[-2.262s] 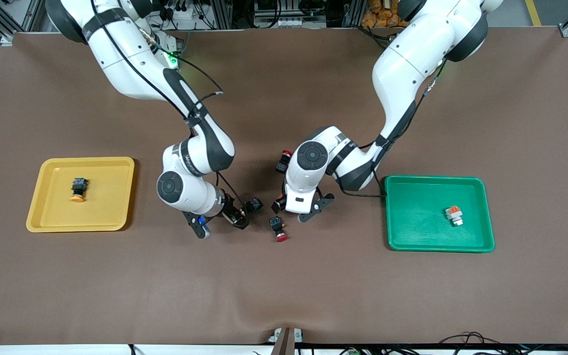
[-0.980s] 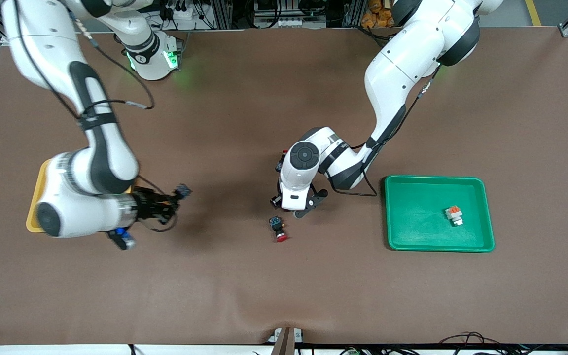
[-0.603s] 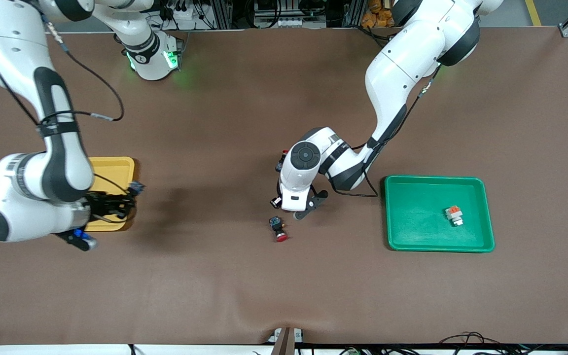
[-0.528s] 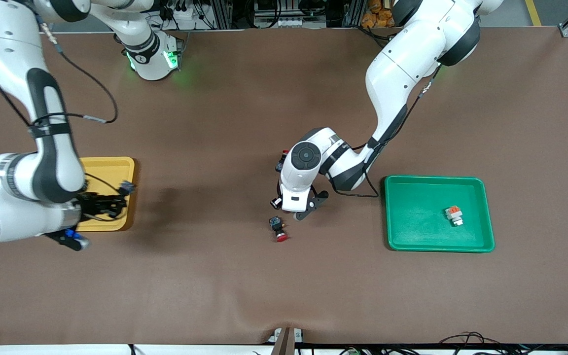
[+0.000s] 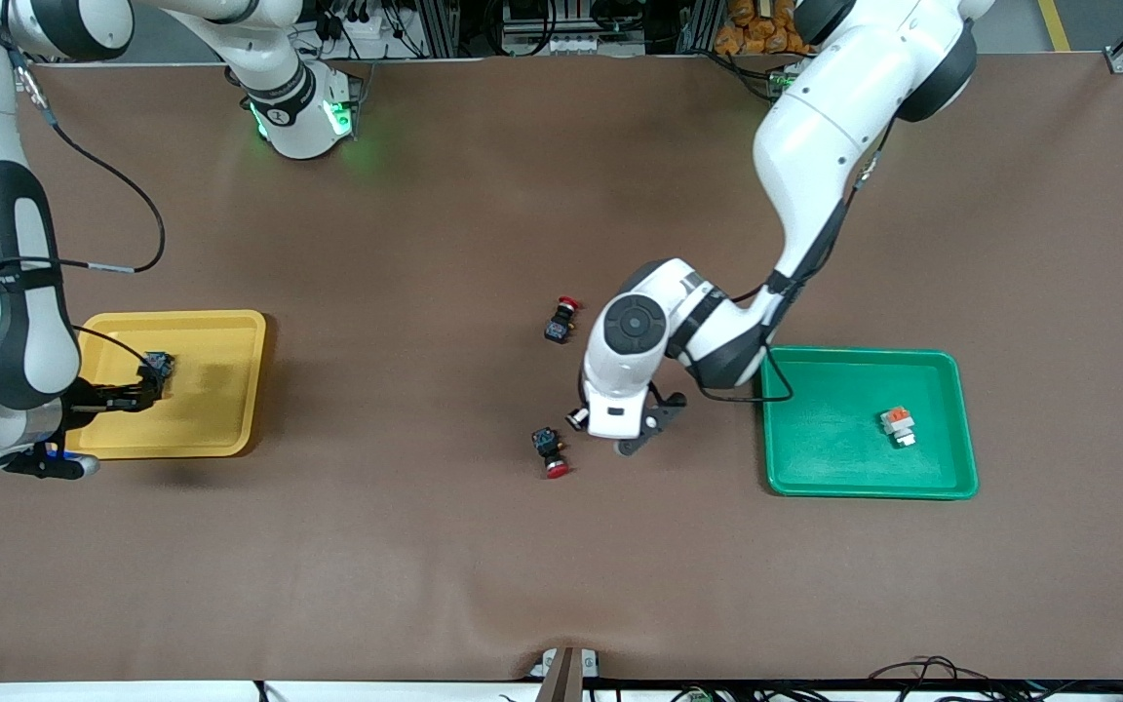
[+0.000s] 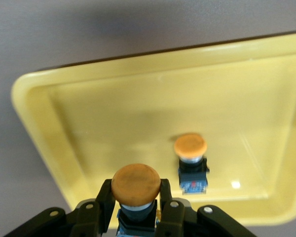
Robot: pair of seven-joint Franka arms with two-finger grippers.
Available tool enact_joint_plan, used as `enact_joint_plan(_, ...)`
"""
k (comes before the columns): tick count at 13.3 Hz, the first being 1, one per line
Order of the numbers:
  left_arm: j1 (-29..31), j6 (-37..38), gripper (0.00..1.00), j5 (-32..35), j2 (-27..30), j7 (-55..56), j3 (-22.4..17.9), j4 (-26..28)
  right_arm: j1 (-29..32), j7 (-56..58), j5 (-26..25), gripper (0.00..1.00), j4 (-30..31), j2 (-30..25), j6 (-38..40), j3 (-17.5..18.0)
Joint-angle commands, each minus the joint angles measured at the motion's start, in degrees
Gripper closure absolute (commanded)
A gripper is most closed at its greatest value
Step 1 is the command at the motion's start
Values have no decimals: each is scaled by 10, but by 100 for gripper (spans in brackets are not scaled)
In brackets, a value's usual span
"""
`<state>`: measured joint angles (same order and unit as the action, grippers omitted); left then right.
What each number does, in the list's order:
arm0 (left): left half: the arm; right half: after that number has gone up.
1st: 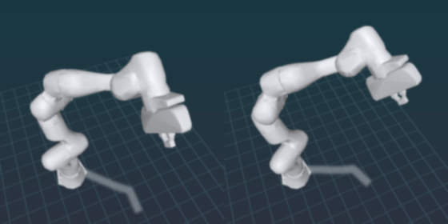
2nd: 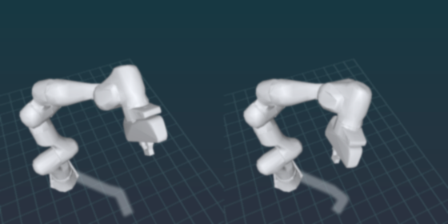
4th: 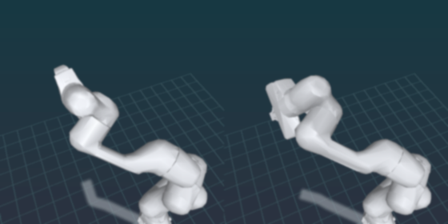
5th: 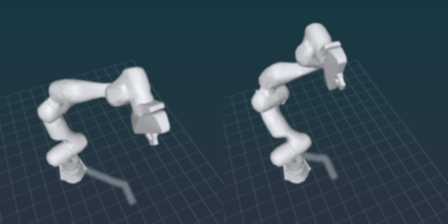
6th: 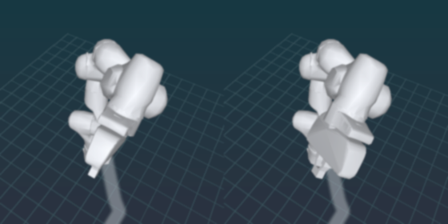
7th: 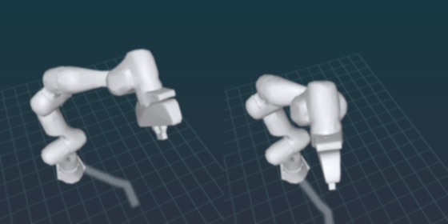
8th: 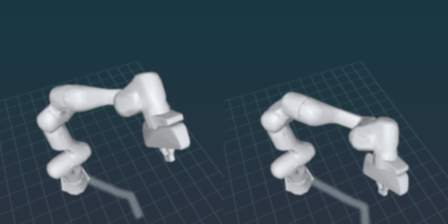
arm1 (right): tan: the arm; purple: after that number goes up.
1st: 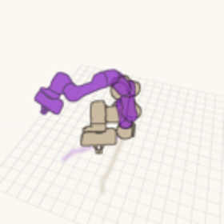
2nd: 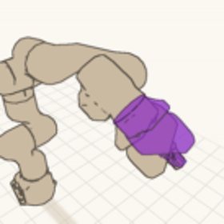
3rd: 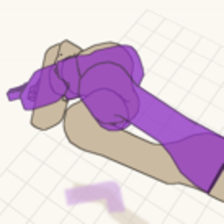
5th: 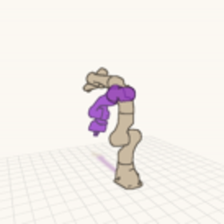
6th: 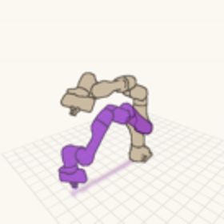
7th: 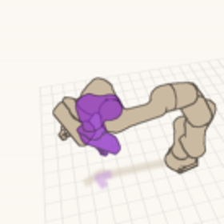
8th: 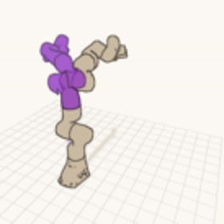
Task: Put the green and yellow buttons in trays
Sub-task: 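Carry the green button to the green tray while the right gripper carries yellow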
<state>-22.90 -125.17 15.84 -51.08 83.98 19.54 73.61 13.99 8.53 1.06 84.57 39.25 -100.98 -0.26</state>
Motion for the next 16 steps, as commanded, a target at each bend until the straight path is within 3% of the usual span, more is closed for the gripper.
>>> enact_joint_plan(1,22,59,100,11,40,-36,1,11,-1,3,-10,100,46,-5,-52,13)
enact_joint_plan(3,58,105,100,8,71,-92,5,30,-3,3,-8,100,50,2,-61,13)
enact_joint_plan(4,83,124,100,3,90,-123,13,48,-3,3,-6,86,50,6,-67,13)
enact_joint_plan(5,110,133,100,2,107,-152,23,68,-3,2,-5,48,50,10,-73,13)
enact_joint_plan(6,142,135,100,2,126,-179,36,93,-3,-1,-4,0,50,10,-73,14)
enact_joint_plan(10,238,135,100,2,164,-275,61,164,-24,-5,3,0,28,0,-58,25)
enact_joint_plan(12,265,135,100,2,167,-294,61,180,-23,-5,11,0,-10,-12,-14,52)
enact_joint_plan(16,320,131,100,2,161,-301,68,194,-25,2,10,0,-28,-119,60,76)
